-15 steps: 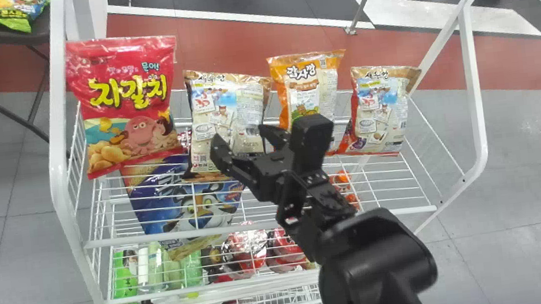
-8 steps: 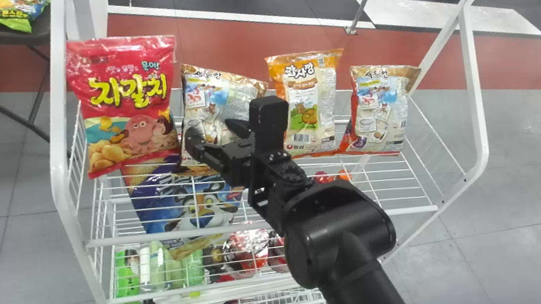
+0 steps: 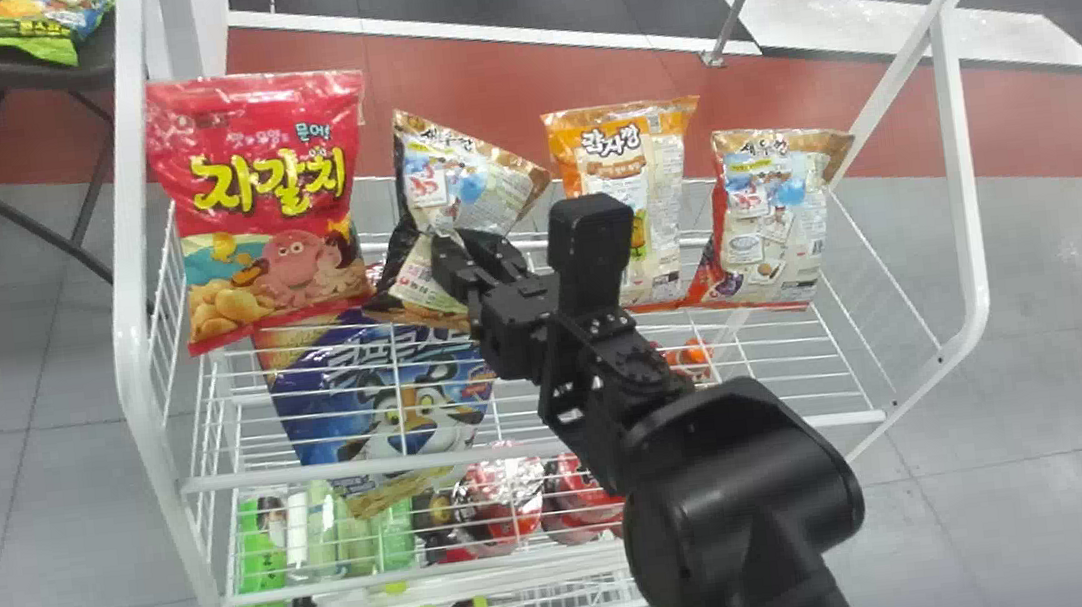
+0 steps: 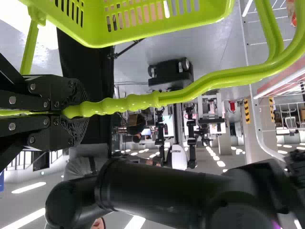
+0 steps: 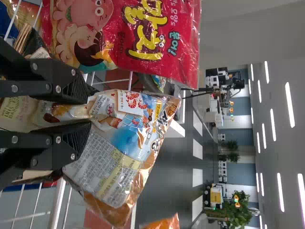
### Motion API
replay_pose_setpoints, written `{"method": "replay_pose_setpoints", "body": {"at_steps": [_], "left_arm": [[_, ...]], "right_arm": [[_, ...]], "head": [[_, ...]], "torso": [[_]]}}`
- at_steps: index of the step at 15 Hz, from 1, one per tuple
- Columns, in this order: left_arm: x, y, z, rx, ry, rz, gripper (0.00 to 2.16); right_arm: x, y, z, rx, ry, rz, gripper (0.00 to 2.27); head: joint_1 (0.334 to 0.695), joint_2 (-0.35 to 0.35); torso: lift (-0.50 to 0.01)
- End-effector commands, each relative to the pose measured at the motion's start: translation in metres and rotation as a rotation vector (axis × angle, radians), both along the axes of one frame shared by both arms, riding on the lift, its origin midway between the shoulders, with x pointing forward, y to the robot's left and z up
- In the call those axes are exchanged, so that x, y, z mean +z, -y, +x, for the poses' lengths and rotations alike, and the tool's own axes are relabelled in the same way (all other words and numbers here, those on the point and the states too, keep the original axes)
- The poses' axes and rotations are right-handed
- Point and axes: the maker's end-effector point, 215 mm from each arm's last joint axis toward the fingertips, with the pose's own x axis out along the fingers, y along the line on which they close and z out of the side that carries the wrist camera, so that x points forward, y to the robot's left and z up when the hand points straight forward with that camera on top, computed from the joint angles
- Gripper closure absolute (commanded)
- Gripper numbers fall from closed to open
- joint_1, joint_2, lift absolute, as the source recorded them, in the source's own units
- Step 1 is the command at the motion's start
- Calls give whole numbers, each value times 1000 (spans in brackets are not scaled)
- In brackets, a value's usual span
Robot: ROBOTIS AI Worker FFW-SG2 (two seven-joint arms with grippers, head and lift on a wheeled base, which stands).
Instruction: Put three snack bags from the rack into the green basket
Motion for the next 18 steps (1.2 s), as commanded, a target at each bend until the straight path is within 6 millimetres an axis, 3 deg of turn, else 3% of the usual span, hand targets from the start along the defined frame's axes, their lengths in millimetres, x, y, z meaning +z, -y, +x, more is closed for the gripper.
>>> {"method": "replay_pose_setpoints", "body": {"at_steps": [1,8,13,16,17,18], "left_arm": [[0,0,0,3,-3,-1,1568],[1,5,-3,-12,0,-3,1568],[-1,-1,5,6,15,10,1568],[-7,-5,12,28,32,28,1568],[-8,-7,12,36,36,31,1568],[-9,-7,14,40,45,36,1568]], "right_arm": [[5,9,-19,15,-10,12,2223],[38,0,-74,173,-25,160,2223],[59,27,-157,265,-186,188,2219],[49,43,-193,284,-314,180,2219],[41,48,-200,284,-359,177,2219],[25,54,-220,284,-448,198,2219]], "head": [[695,-350],[695,-350],[695,-350],[695,-350],[695,-350],[695,-350]], "torso": [[0],[0],[0],[0],[0],[0]]}}
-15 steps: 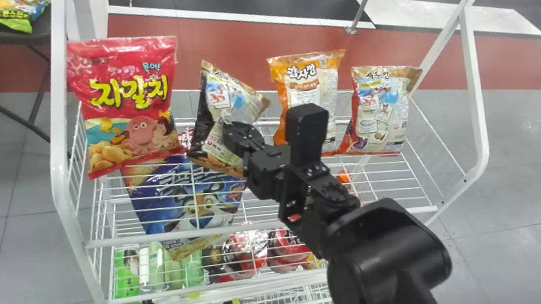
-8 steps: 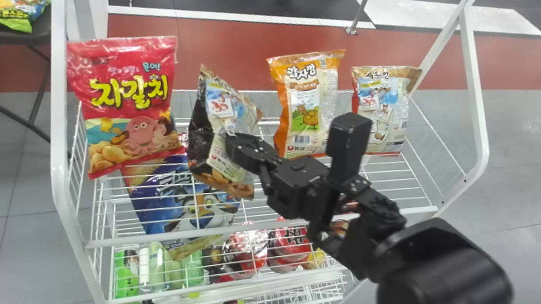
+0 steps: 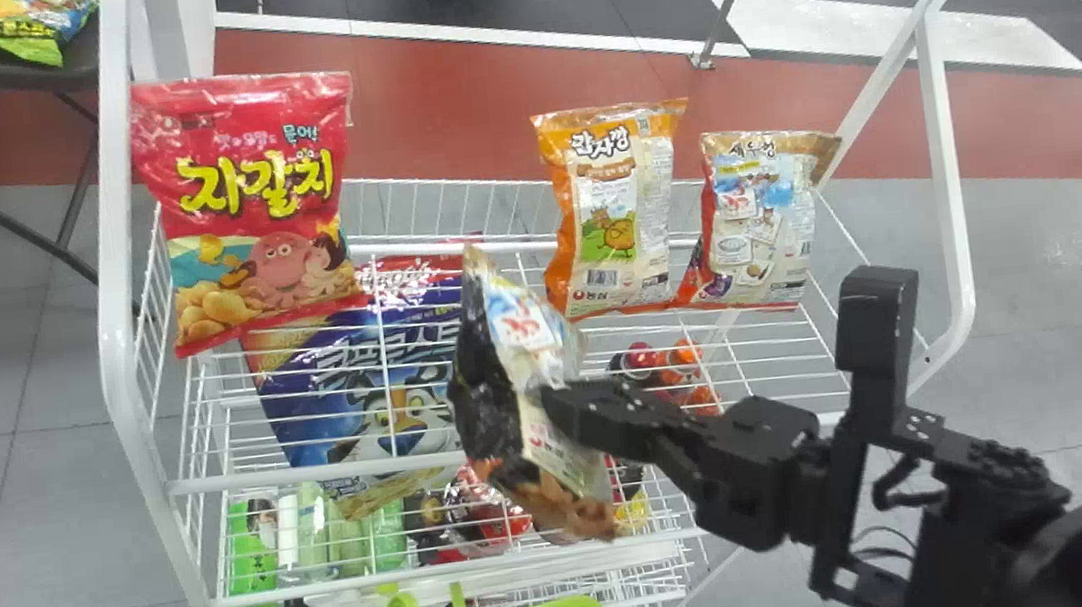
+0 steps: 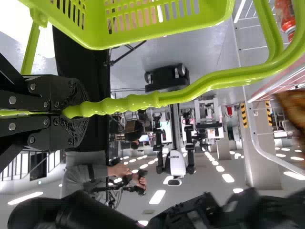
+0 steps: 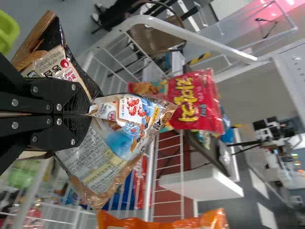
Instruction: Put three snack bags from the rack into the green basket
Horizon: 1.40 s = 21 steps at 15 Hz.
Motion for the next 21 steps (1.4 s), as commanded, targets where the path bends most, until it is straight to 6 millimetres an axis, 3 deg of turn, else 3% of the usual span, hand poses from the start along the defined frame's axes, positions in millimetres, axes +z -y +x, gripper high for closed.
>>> {"method": "replay_pose_setpoints", "body": {"at_steps": [1,3,6,9,14,18,21], "left_arm": [[-1,0,4,8,15,4,1568],[-1,0,8,6,25,10,1568],[-2,-3,12,16,25,13,1568],[-1,-6,15,23,25,9,1568],[0,-6,16,23,28,9,1568],[1,-2,13,9,23,11,1568],[3,-2,9,7,15,6,1568]], "right_arm": [[-34,21,-46,-14,-207,8,2219],[-57,30,-95,-10,-402,41,2219],[-83,42,-126,-36,-536,54,2219],[-115,10,-164,26,-680,152,2219],[-160,-24,-163,53,-714,250,2219],[-189,-70,-151,110,-695,349,2219],[-216,-81,-146,103,-692,355,2219]], "head": [[695,-350],[695,-350],[695,-350],[695,-350],[695,-350],[695,-350],[695,-350]], "torso": [[0],[0],[0],[0],[0],[0],[0]]}}
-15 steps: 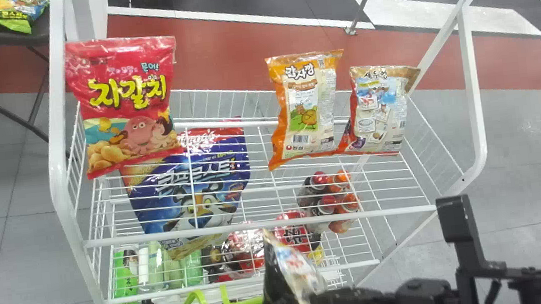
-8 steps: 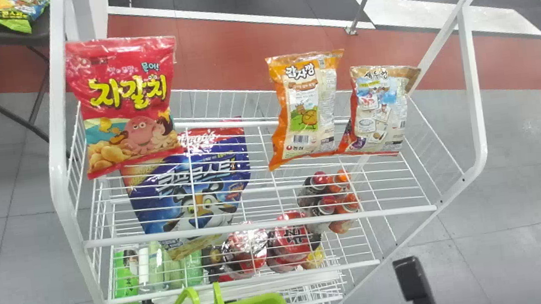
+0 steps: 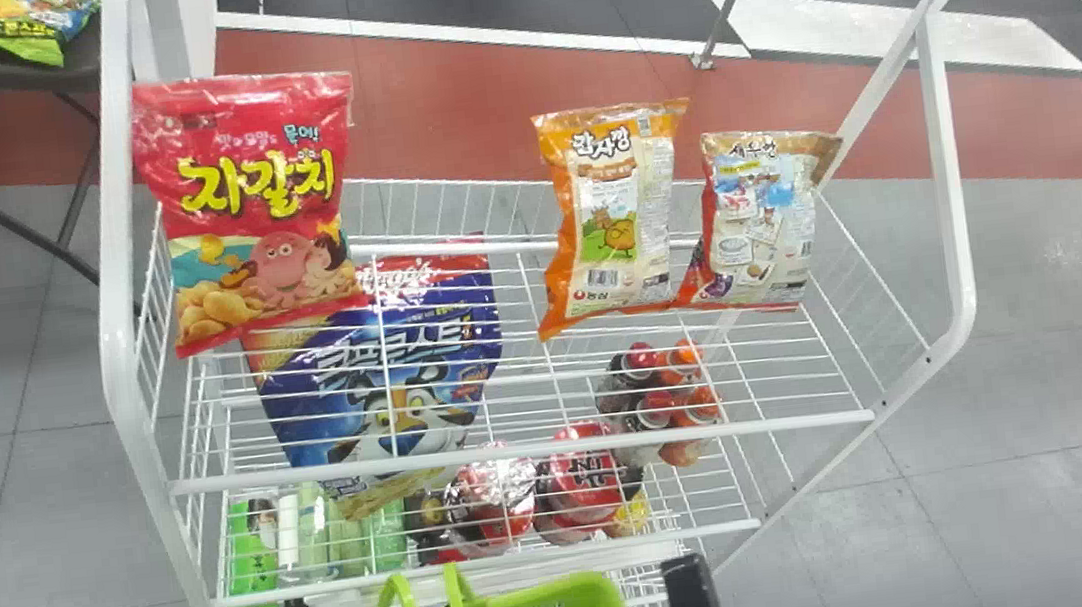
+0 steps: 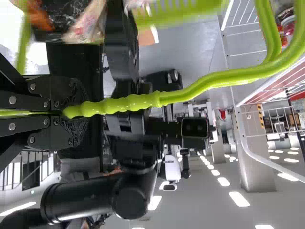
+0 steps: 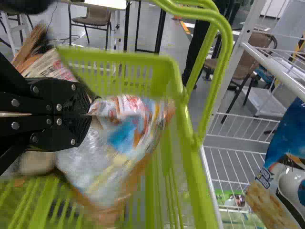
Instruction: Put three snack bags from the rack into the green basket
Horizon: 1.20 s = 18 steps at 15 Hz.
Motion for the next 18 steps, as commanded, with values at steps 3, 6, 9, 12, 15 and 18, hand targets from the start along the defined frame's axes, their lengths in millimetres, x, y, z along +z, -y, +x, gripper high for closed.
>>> {"method": "replay_pose_setpoints", "body": {"at_steps": [3,6,9,12,15,18], "left_arm": [[3,1,-4,-3,-8,-5,1568],[1,3,-5,-9,-6,3,1568],[0,2,-4,-7,-6,7,1568],[1,3,-4,-9,-6,5,1568],[0,1,-2,-4,-5,7,1568],[-2,3,-3,-6,-5,6,1568]], "right_arm": [[-34,7,5,-23,-12,-38,1841],[-20,21,7,-29,34,-70,-1],[20,39,12,0,105,-140,53],[53,58,23,-12,153,-180,56],[105,79,79,-123,372,-188,60],[179,114,161,-262,762,-287,134]], "head": [[695,-350],[695,-350],[695,-350],[695,-350],[695,-350],[695,-350]], "torso": [[0],[0],[0],[0],[0],[0]]}}
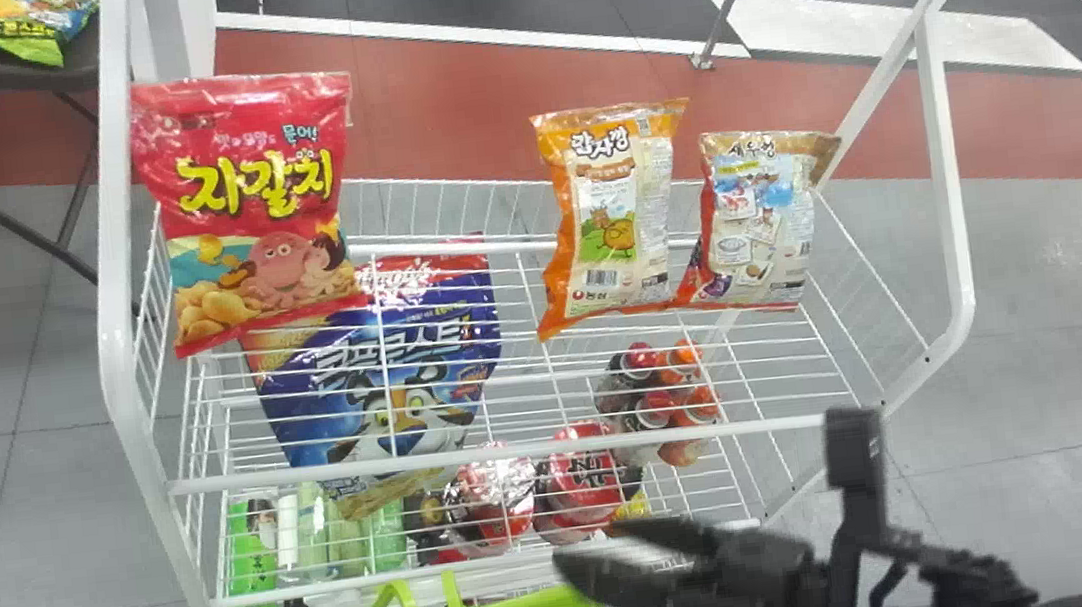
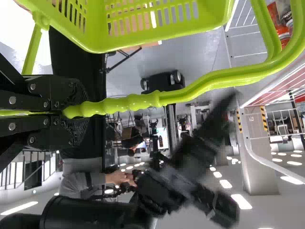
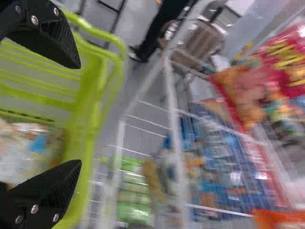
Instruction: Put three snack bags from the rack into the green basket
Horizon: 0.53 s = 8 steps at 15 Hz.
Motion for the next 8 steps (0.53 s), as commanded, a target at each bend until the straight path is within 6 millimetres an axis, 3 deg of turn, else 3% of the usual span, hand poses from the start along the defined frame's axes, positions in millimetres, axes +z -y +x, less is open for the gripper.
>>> {"method": "replay_pose_setpoints", "body": {"at_steps": [1,5,8], "left_arm": [[0,3,-1,-2,0,-5,1568],[0,6,-8,-15,-15,-10,1568],[-2,10,-12,-35,-20,2,1568]], "right_arm": [[54,25,62,-91,297,-103,140],[68,60,169,-223,441,-231,140],[67,82,206,-296,449,-271,140]], "head": [[695,-350],[695,-350],[695,-350]], "torso": [[0],[0],[0]]}}
